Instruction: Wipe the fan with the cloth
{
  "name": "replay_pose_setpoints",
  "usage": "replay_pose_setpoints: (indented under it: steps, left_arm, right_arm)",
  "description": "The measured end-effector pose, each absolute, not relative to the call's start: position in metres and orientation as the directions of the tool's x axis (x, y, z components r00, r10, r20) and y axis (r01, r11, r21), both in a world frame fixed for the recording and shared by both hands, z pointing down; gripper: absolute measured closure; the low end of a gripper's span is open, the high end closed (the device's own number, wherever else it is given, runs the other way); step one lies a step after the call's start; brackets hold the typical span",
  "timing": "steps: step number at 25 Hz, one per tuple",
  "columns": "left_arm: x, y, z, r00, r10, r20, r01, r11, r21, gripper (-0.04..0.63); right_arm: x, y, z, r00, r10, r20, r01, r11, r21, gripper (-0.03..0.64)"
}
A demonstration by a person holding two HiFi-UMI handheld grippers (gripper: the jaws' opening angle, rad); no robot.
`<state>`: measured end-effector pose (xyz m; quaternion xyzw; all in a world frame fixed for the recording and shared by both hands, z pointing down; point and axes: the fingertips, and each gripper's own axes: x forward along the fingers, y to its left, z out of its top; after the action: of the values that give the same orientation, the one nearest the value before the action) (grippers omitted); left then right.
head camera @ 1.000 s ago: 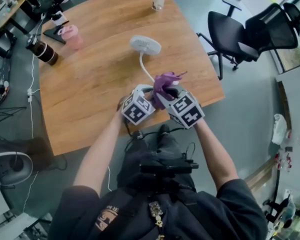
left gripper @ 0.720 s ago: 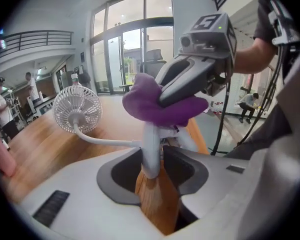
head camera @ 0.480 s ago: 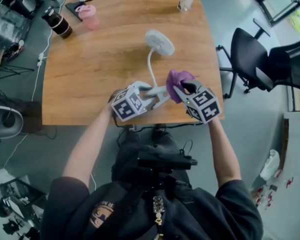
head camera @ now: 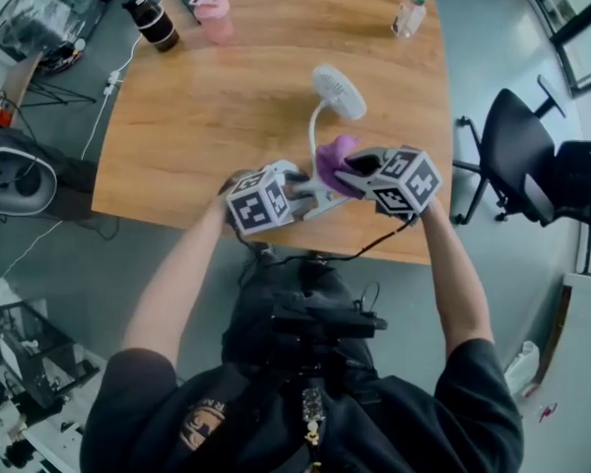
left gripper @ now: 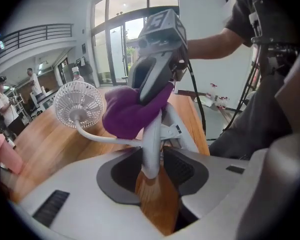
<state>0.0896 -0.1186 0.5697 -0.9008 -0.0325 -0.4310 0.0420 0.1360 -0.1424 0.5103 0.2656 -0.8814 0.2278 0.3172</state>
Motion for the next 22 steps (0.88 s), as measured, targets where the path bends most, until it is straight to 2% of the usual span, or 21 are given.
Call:
replay_pose_setpoints:
  steps: [3,6,13,18,20,22]
  left_arm:
    - [0.094,-0.117,0.568,0.640,0.030,0.768,0.103,-0.994,-0.047,0.446]
    - [0.091,-0.120,0.571,0.634,0.033,0.772,0.113,-0.992,-0.050,0.446]
    - [0.072,-0.134,0.568,0.648,0.034,0.761,0.091,-0.995,-0.033,0.446]
    - [0.064,-0.131,0.567,0.660,0.089,0.746,0.048,-0.996,0.076,0.445]
    - [0.065,-0.131,0.561,0.696,0.093,0.712,0.017,-0.994,0.112,0.403]
    - [0.066,-0.135,0.550,0.731,0.085,0.678,-0.019,-0.989,0.144,0.390]
  right_arm:
    - [0.109,-0.146,0.515,-0.687,-0.214,0.695,-0.532,0.799,-0.279,0.546]
    - [0.095,-0.151,0.520,-0.695,-0.167,0.699,-0.510,0.799,-0.317,0.545]
    - [0.120,-0.160,0.528,-0.683,-0.222,0.696,-0.594,0.723,-0.352,0.545]
    - [0.131,-0.159,0.543,-0.667,-0.286,0.688,-0.654,0.668,-0.355,0.545]
    - [0.131,-0.157,0.553,-0.660,-0.294,0.691,-0.665,0.657,-0.355,0.545]
    - [0.131,-0.156,0.558,-0.652,-0.302,0.695,-0.672,0.654,-0.347,0.545]
